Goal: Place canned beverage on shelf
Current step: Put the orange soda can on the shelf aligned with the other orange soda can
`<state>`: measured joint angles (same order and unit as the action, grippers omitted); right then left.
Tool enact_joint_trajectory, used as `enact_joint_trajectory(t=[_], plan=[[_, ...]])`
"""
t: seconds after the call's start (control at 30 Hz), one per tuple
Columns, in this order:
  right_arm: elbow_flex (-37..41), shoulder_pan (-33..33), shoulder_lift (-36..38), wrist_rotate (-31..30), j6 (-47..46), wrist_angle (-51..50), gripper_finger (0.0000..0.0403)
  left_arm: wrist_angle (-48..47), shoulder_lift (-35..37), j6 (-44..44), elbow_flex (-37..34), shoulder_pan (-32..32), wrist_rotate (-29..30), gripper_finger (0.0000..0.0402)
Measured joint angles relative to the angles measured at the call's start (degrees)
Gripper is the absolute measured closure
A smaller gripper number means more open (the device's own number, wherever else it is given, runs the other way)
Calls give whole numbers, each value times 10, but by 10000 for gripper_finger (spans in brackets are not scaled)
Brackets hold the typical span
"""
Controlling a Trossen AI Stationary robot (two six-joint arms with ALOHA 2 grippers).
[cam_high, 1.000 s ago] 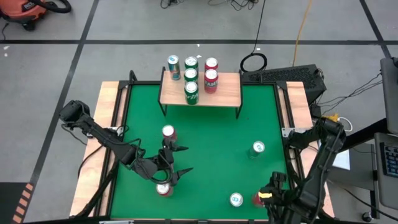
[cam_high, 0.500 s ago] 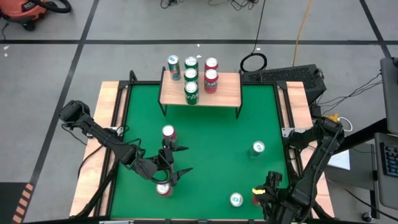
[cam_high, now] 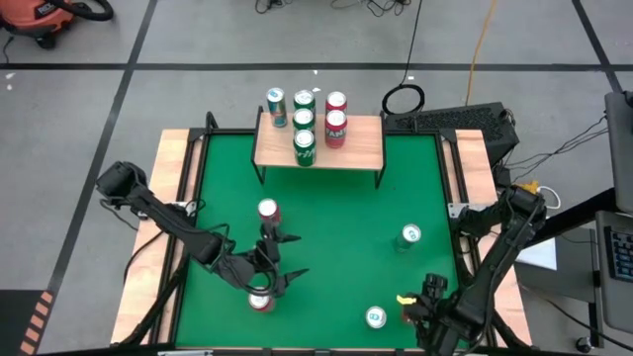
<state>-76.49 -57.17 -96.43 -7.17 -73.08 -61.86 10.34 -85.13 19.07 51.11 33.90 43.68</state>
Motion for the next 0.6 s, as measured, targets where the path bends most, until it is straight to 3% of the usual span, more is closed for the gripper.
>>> enact_joint_trajectory(t=[0.27,0.6], plan=[[1,21,0,16,36,-2,115,33,-19,0,0,0,-2,8],[-2,55,42,34,100,-5,102,125,-41,-42,0,0,-8,8]])
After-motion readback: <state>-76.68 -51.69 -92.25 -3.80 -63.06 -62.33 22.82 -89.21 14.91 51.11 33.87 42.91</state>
